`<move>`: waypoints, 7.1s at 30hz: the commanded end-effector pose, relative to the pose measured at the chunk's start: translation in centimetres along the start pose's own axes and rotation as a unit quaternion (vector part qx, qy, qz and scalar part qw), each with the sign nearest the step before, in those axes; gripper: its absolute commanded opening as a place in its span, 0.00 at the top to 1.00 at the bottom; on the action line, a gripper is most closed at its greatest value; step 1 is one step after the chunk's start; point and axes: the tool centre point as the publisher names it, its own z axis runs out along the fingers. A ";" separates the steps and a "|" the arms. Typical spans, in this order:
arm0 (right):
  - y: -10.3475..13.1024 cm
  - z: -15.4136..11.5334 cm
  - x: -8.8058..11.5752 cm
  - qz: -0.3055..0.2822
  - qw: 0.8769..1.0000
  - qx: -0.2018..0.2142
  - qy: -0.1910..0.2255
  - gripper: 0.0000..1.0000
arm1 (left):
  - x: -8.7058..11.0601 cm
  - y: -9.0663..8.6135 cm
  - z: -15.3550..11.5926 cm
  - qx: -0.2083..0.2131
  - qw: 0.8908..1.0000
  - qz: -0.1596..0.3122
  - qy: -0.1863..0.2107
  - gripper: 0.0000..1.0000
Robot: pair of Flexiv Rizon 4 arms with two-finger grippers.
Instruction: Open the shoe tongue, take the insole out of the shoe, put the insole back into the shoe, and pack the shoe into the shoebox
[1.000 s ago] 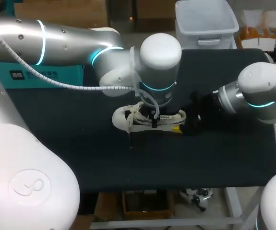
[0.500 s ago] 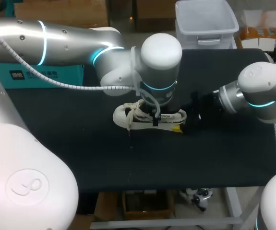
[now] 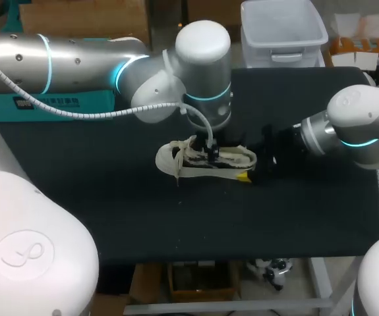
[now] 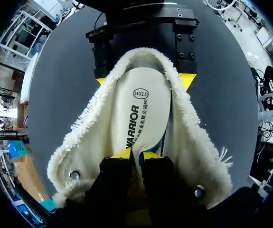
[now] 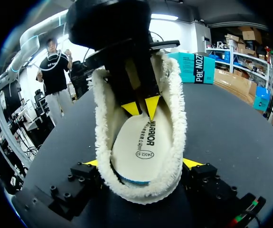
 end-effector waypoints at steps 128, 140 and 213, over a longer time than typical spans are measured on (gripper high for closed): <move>11.0 0.5 -1.9 -0.006 0.929 0.368 -0.033 0.00 | 3.5 13.6 -23.4 0.425 0.877 0.141 0.173 1.00; 10.7 1.0 -1.6 0.013 0.912 0.408 -0.040 0.37 | 3.9 14.2 -23.0 0.417 0.882 0.133 0.173 1.00; 9.5 -1.8 4.7 0.445 0.840 0.081 -0.300 1.00 | -1.5 8.0 -25.3 0.566 0.694 0.294 0.334 1.00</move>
